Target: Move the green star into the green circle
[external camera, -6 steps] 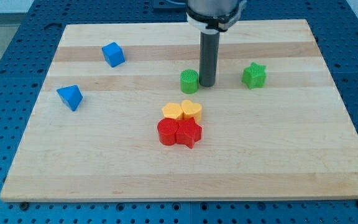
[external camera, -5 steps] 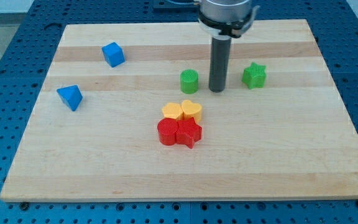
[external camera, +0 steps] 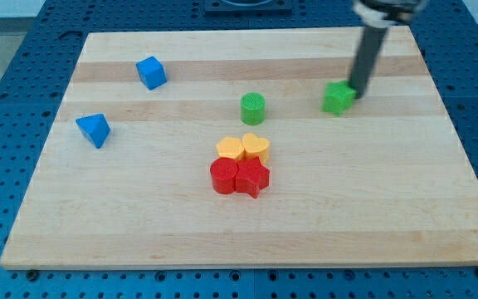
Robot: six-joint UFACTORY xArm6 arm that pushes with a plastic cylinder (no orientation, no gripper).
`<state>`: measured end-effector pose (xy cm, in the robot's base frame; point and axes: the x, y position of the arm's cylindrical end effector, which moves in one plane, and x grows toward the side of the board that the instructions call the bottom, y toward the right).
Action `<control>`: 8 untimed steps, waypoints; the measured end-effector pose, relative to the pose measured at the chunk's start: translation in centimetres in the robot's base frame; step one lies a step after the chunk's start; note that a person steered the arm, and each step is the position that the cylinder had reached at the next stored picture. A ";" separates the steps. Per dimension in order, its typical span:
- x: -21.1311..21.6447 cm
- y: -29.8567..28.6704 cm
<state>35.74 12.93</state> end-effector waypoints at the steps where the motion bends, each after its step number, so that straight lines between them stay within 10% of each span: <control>1: 0.4 -5.9; 3: 0.8 1.5; 8: 1.5 -5.2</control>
<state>37.22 7.71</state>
